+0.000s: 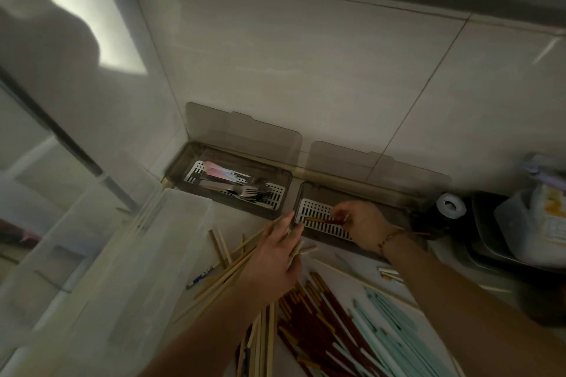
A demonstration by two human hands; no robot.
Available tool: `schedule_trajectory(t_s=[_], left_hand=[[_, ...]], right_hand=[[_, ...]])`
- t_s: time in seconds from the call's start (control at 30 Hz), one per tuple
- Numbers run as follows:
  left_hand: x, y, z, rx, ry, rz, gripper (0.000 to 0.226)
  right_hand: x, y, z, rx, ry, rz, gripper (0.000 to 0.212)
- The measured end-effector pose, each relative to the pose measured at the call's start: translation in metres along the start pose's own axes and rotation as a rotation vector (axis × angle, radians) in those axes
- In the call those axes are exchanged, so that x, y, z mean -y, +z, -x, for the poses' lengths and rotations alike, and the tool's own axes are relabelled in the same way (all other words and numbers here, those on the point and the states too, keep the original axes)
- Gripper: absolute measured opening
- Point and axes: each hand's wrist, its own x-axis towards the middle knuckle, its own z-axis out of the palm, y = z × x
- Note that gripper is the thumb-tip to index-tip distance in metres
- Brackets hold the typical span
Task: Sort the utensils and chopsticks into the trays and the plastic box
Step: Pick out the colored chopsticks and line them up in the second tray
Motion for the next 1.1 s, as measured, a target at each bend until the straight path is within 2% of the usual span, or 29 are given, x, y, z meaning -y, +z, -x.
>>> schedule_trajectory(t_s=[0.13, 0.3, 0.43, 0.5, 0.6, 0.7, 0.8, 1.03, 1.1], left_hand=[[0.002, 0.000, 0.003, -0.014, 0.037, 0.008, 0.064], [0.004, 0.002, 0.006, -0.090, 0.110, -0.015, 0.062], [0.005, -0.001, 0.010, -0.115, 0.132, -0.052, 0.063], [0.009, -0.004, 0.019, -0.154, 0.118, -0.040, 0.060], [0.024, -0.013, 0.040, -0.302, -0.032, 0.048, 0.048], [0.045, -0.024, 0.053, -0.356, -0.218, -0.052, 0.034], [0.058, -0.025, 0.062, -0.321, -0.371, -0.114, 0.038], [0.059, -0.013, 0.070, -0.249, -0.438, -0.101, 0.045], [0.056, -0.016, 0.066, -0.246, -0.491, -0.002, 0.040]], right_hand=[[-0.002, 0.007, -0.009, 0.001, 0.003, -0.143, 0.044], [-0.005, 0.019, -0.015, 0.054, -0.029, -0.096, 0.041], [-0.012, 0.019, -0.009, 0.003, 0.017, -0.183, 0.027], [-0.014, 0.015, -0.002, -0.079, 0.027, -0.243, 0.024], [-0.009, 0.010, 0.022, -0.262, -0.017, -0.275, 0.018], [0.003, 0.016, 0.060, -0.392, -0.125, -0.271, 0.018], [0.018, 0.032, 0.096, -0.375, -0.246, -0.267, 0.019], [0.037, 0.056, 0.133, -0.316, -0.325, -0.298, 0.022], [0.038, 0.057, 0.135, -0.319, -0.328, -0.297, 0.021]])
